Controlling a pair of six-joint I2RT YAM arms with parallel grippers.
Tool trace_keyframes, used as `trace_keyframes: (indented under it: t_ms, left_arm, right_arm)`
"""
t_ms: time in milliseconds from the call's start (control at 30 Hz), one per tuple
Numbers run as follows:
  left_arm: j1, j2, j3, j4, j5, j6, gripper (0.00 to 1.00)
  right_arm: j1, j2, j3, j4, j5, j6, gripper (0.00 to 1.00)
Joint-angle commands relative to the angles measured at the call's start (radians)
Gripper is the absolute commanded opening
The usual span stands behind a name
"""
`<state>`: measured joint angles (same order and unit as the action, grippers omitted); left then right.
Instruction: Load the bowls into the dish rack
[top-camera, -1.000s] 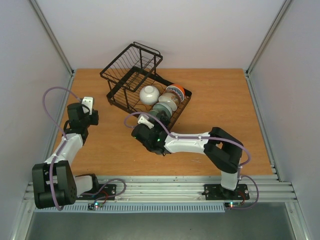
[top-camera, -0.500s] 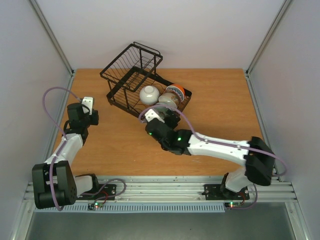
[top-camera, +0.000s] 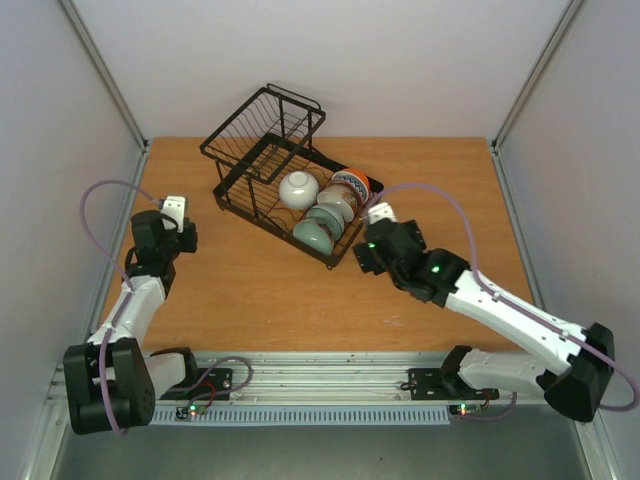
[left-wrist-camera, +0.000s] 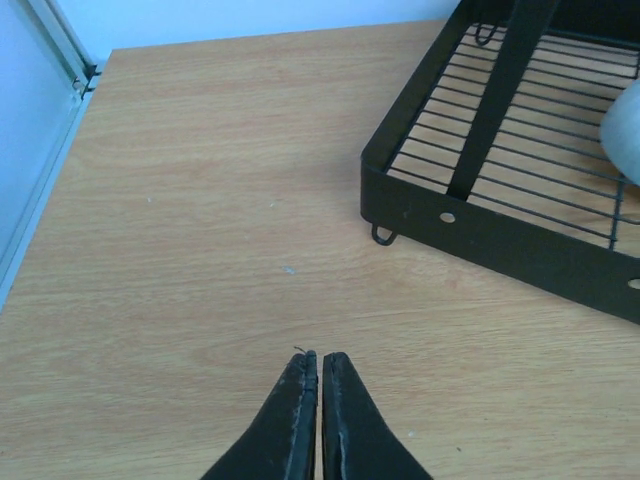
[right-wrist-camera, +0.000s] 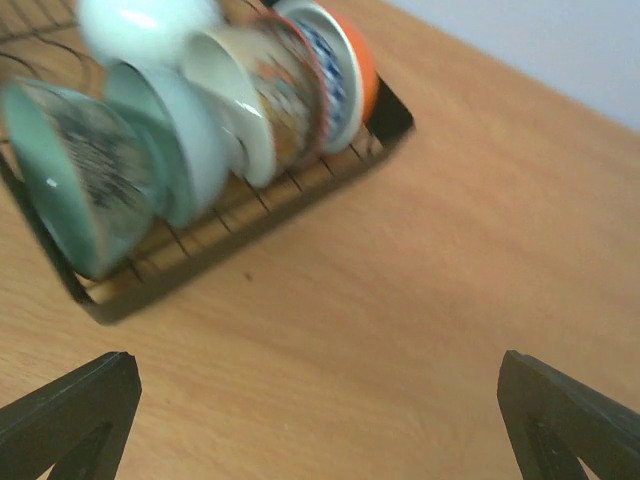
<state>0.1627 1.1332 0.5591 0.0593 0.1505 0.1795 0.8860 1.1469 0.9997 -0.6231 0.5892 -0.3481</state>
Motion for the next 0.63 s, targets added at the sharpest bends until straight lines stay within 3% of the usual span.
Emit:
trace_keyframes:
  t_ms: [0, 100, 433, 500, 600]
  left_arm:
    - [0.006, -0.066, -0.028, 0.072, 0.048, -0.010, 0.04]
    - [0.006, -0.091, -0.035, 0.079, 0.047, -0.011, 0.06]
    - [0.007, -0.101, -0.040, 0.077, 0.049, -0.009, 0.26]
    - [0.007, -0.100, -0.041, 0.079, 0.049, -0.008, 0.33]
    - [0.008, -0.095, -0.041, 0.078, 0.059, -0.003, 0.58]
  right_arm:
    - [-0.109, -0.129, -0.085, -0.075, -0.155, 0.111, 0.99]
    - [-0.114, -0.166, -0.101, -0.079, -0.137, 0.152, 0.99]
    - [-0.115, -0.155, -0.105, -0.109, -0.080, 0.236, 0.99]
    - [-0.115, -0.163, -0.114, -0.107, -0.085, 0.231, 0.99]
    - [-0.115, -0.157, -0.113, -0.118, -0.063, 0.244, 0.99]
